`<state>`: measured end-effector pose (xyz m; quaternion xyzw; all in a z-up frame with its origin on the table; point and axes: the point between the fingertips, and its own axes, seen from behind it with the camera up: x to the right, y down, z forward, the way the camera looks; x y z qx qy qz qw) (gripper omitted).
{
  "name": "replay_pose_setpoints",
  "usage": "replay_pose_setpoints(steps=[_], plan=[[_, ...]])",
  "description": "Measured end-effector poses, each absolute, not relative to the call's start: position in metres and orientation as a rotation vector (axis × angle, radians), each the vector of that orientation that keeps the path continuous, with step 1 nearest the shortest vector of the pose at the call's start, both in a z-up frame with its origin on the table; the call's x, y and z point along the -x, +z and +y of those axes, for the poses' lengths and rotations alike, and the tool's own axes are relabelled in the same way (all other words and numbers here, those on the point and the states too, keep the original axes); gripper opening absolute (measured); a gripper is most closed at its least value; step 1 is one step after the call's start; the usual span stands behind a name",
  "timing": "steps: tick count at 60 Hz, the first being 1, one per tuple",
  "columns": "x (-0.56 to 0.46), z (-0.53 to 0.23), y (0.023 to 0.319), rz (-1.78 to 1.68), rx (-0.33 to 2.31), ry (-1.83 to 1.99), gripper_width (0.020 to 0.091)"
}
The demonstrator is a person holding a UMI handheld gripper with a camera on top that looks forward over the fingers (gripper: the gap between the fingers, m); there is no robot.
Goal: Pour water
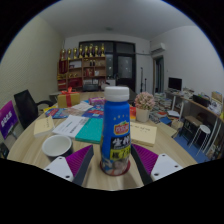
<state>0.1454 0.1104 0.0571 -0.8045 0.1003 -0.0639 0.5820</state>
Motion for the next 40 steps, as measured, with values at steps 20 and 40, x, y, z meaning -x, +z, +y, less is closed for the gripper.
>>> replay_pose_setpoints(steps=[20, 40], plan=[[-0.080, -0.043, 0.133, 0.261, 1.886, -0.234, 0.0836], [0.021, -0.222, 0.207, 0.494, 1.843, -0.217, 0.0831]])
